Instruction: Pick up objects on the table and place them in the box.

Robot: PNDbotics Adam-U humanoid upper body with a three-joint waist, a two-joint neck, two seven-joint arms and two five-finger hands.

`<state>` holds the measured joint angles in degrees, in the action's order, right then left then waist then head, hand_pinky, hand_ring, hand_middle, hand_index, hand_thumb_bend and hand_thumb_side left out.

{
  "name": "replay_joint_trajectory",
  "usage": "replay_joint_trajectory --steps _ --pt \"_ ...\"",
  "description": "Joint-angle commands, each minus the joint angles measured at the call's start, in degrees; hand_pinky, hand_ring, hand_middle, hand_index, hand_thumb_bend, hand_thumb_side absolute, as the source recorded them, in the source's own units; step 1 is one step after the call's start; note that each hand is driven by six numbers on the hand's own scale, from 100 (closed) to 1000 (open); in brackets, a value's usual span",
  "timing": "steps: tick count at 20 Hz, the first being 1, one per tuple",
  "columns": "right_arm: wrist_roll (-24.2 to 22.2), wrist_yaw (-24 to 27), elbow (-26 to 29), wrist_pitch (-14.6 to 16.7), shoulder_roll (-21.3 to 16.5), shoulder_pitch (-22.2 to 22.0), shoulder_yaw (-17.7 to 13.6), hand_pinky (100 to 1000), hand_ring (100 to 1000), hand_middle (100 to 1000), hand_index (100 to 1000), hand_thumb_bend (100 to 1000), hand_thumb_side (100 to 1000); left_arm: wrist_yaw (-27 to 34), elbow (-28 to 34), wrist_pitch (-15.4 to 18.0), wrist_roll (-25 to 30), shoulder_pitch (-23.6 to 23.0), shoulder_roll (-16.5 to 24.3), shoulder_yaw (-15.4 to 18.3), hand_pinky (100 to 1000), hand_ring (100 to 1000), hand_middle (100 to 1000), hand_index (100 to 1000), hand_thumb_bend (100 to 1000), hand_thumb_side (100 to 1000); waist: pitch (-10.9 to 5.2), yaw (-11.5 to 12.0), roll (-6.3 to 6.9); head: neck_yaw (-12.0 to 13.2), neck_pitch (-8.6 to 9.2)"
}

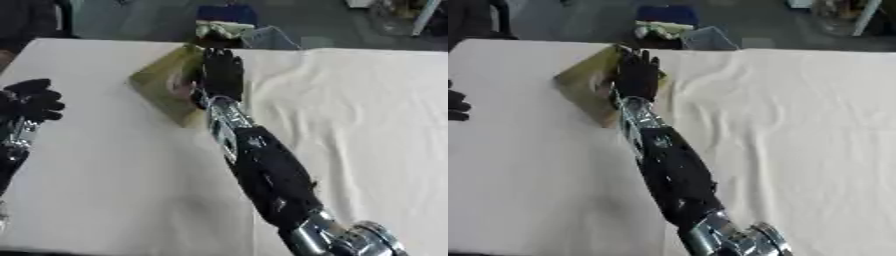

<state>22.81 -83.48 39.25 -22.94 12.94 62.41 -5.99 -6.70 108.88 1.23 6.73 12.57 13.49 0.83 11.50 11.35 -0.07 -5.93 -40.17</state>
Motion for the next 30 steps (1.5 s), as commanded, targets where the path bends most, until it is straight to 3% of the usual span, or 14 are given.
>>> replay_joint_trajectory --steps 1,7,23,30 --pt "0.81 -0.79 1.61 -0.35 0.40 1.09 -0.07 752 806 797 937 375 479 0.13 1.14 0.11 -0.01 0.73 0.90 0.15 667 665 635 805 373 733 -0.82 0.13 0.54 -0.05 0.79" --pt "1.31 -0.65 1.72 -0.84 0.35 1.31 -0.02 756 811 813 944 376 524 0.14 1.13 0.07 -0.08 0.71 0.88 0.18 667 665 635 805 377 732 -0.84 0.06 0.51 0.03 0.82" --pt "-0.08 0.47 1.45 -0.83 -0.39 1.87 -0.12 760 814 815 946 351 517 0.15 1.10 0.00 -0.19 0.61 0.82 0.31 668 664 633 805 374 733 -0.95 -0.60 0.48 0.29 0.73" --pt "-1.45 2.03 0.71 0.76 -2.85 3.43 0.76 765 815 818 947 337 498 0.08 1.00 -0.07 -0.32 0.33 0.86 0.49 668 664 633 805 374 733 -1.32 -1.72 0.38 0.72 0.51"
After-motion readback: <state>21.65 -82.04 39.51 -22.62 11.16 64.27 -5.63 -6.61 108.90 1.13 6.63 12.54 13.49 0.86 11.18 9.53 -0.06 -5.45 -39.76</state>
